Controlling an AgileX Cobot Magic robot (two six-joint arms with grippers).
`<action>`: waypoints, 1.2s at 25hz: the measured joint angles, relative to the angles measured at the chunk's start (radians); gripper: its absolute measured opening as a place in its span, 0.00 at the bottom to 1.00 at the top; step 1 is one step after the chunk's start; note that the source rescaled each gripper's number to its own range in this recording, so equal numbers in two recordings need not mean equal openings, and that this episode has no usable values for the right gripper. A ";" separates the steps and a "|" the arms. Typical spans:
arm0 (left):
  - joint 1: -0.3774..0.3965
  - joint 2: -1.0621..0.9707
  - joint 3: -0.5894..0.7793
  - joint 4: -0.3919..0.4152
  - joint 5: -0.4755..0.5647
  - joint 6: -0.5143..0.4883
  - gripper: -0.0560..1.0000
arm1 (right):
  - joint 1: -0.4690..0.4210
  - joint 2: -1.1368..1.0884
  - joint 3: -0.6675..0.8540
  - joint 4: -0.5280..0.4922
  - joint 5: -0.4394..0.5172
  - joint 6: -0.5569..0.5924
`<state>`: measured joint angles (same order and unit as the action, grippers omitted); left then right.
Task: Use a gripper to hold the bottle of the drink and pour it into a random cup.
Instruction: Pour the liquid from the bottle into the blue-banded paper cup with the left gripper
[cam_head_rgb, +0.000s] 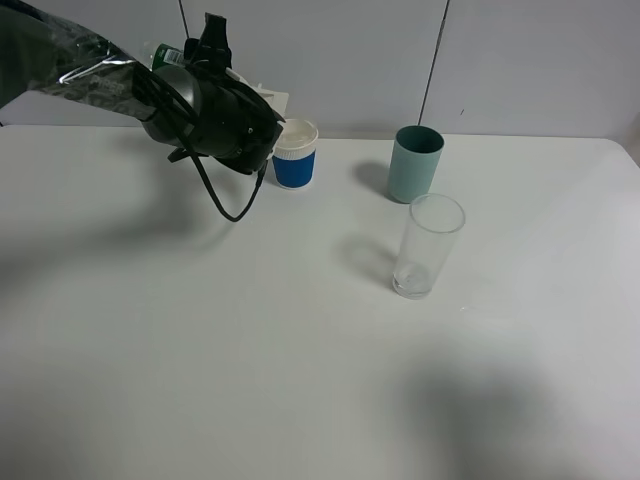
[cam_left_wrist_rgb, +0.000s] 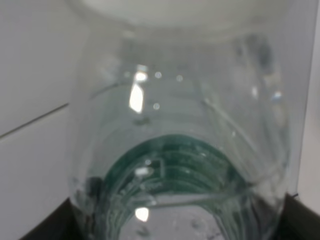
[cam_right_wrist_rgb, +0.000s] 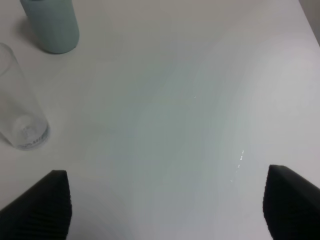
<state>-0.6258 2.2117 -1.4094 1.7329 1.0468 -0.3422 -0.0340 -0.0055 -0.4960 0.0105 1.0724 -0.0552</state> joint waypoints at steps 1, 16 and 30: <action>0.000 0.000 0.000 0.000 0.000 0.003 0.05 | 0.000 0.000 0.000 0.000 0.000 0.000; -0.010 -0.002 -0.012 0.001 0.001 0.037 0.05 | 0.000 0.000 0.000 0.000 0.000 0.000; -0.031 -0.002 -0.013 0.002 0.001 0.081 0.05 | 0.000 0.000 0.000 0.000 0.000 0.000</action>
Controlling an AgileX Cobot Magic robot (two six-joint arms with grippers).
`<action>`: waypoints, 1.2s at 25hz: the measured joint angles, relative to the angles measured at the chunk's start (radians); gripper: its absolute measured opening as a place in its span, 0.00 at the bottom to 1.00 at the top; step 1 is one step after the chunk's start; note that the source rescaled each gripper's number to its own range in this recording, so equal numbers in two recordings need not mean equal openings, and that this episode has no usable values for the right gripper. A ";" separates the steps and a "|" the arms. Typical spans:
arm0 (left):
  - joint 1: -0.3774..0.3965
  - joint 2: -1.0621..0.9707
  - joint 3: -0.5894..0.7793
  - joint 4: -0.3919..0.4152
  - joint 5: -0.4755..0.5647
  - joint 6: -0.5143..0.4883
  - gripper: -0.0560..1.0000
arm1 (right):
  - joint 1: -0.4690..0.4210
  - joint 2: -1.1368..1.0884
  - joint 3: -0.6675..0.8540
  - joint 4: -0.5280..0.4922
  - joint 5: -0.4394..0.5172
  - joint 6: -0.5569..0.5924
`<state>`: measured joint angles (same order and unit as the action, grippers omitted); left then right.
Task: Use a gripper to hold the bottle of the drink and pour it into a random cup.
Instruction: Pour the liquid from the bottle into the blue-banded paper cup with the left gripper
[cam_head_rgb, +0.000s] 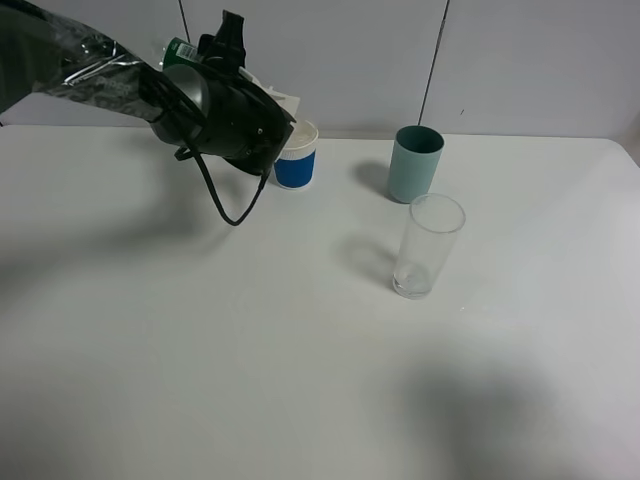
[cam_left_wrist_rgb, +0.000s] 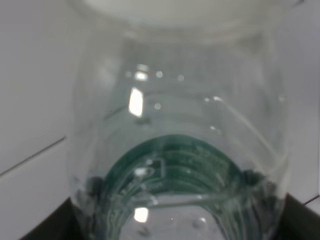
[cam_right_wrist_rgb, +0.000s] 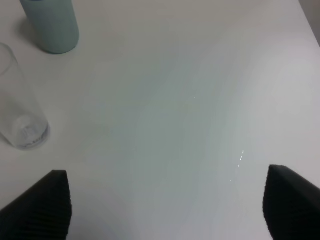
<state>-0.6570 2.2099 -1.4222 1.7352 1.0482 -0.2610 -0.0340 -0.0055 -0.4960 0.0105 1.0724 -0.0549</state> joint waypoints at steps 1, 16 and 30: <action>-0.002 0.000 0.000 0.000 0.000 0.004 0.05 | 0.000 0.000 0.000 0.000 0.000 0.000; -0.002 0.000 0.000 0.001 0.033 0.044 0.05 | 0.000 0.000 0.000 0.000 0.000 0.000; -0.013 0.000 0.000 0.001 0.037 0.077 0.05 | 0.000 0.000 0.000 0.000 0.000 0.000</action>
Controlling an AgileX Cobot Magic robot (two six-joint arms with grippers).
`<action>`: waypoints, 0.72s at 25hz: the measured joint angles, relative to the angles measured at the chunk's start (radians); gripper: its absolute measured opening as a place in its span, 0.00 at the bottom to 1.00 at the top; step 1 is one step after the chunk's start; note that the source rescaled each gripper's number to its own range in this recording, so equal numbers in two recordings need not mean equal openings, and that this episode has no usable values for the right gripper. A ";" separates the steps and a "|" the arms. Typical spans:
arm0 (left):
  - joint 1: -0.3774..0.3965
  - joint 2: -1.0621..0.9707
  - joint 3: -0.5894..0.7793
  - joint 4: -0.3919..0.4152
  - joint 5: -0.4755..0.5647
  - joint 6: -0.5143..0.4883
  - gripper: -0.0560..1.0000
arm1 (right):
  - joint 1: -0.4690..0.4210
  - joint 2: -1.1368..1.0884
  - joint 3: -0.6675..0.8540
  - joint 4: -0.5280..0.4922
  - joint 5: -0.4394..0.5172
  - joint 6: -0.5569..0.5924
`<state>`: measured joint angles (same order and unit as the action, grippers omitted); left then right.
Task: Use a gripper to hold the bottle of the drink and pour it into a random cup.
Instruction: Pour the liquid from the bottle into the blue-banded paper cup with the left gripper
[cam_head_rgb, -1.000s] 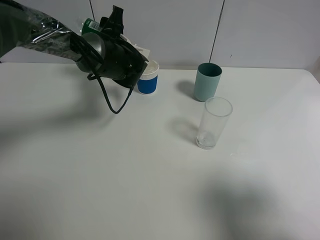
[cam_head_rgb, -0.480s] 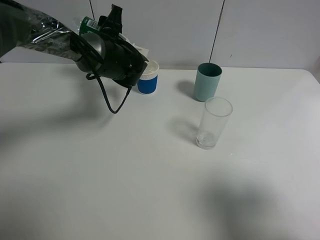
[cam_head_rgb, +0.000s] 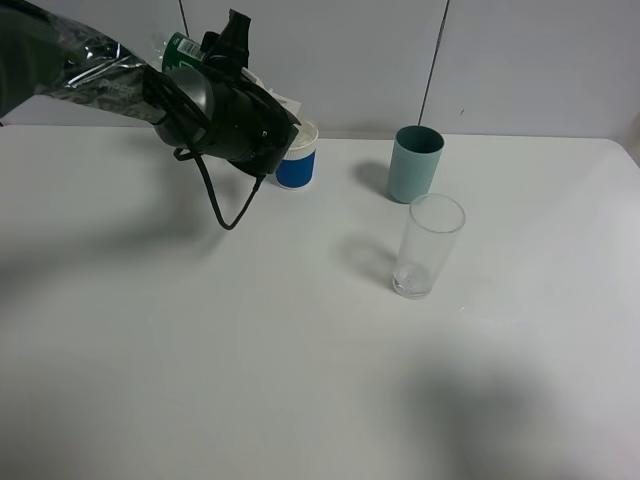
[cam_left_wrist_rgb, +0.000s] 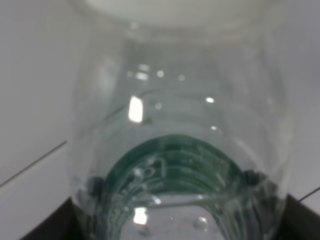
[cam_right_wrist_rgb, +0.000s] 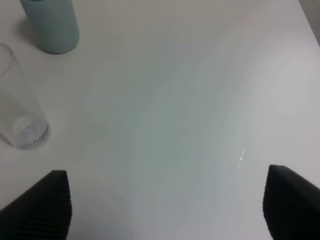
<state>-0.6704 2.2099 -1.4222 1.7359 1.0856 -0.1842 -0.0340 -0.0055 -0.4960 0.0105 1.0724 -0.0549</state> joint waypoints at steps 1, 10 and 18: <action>0.000 0.000 0.000 0.000 0.001 0.000 0.05 | 0.000 0.000 0.000 0.000 0.000 0.000; -0.001 0.000 0.000 0.000 0.014 -0.014 0.05 | 0.000 0.000 0.000 0.000 0.000 0.000; -0.016 -0.014 0.000 -0.003 -0.097 -0.283 0.05 | 0.000 0.000 0.000 0.000 0.000 0.000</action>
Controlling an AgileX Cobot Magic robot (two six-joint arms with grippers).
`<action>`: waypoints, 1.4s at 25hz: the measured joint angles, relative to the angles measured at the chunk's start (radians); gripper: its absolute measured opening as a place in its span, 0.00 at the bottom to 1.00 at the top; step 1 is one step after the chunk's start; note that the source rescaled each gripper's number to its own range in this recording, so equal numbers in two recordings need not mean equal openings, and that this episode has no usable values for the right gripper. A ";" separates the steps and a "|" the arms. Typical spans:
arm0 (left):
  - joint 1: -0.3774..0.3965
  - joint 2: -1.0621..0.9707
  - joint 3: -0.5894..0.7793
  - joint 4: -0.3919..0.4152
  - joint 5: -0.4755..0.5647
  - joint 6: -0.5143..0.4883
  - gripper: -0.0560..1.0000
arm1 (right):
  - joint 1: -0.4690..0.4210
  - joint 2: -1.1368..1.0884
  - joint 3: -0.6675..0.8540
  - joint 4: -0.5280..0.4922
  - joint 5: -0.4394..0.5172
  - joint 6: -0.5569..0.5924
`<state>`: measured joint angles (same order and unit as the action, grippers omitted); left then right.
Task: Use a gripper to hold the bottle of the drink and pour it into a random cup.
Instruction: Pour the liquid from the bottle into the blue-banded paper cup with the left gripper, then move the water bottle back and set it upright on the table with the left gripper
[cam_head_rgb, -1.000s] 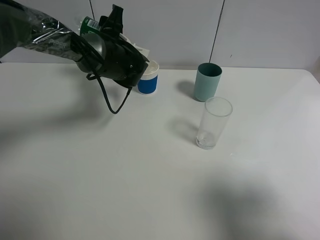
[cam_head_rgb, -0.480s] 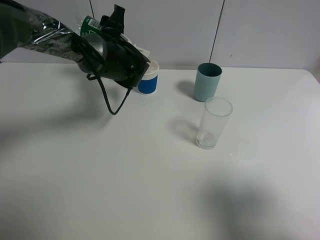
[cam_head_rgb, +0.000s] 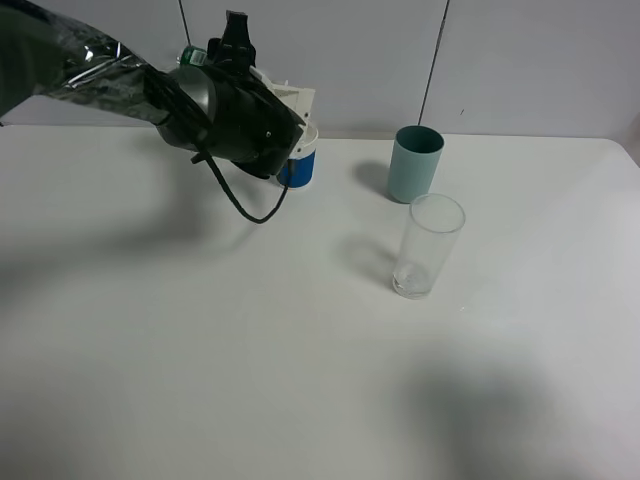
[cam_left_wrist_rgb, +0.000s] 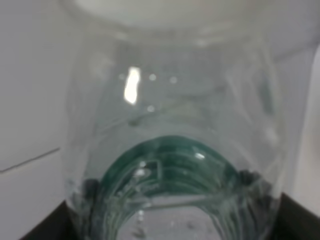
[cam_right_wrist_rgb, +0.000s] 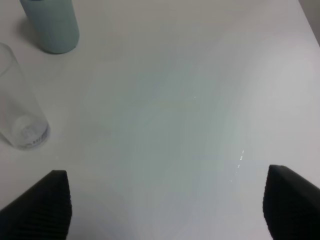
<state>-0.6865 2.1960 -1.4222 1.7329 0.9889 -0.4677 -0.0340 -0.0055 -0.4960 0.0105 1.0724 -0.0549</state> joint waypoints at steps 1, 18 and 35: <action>0.000 -0.010 0.000 0.001 -0.028 -0.038 0.05 | 0.000 0.000 0.000 0.000 0.000 0.000; 0.046 -0.411 0.033 -0.335 -0.613 -0.665 0.05 | 0.000 0.000 0.000 0.000 0.000 0.000; 0.188 -0.712 0.524 -1.220 -1.230 0.072 0.05 | 0.000 0.000 0.000 0.000 0.000 0.000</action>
<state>-0.4984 1.4841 -0.8981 0.5125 -0.2413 -0.3952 -0.0340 -0.0055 -0.4960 0.0105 1.0724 -0.0549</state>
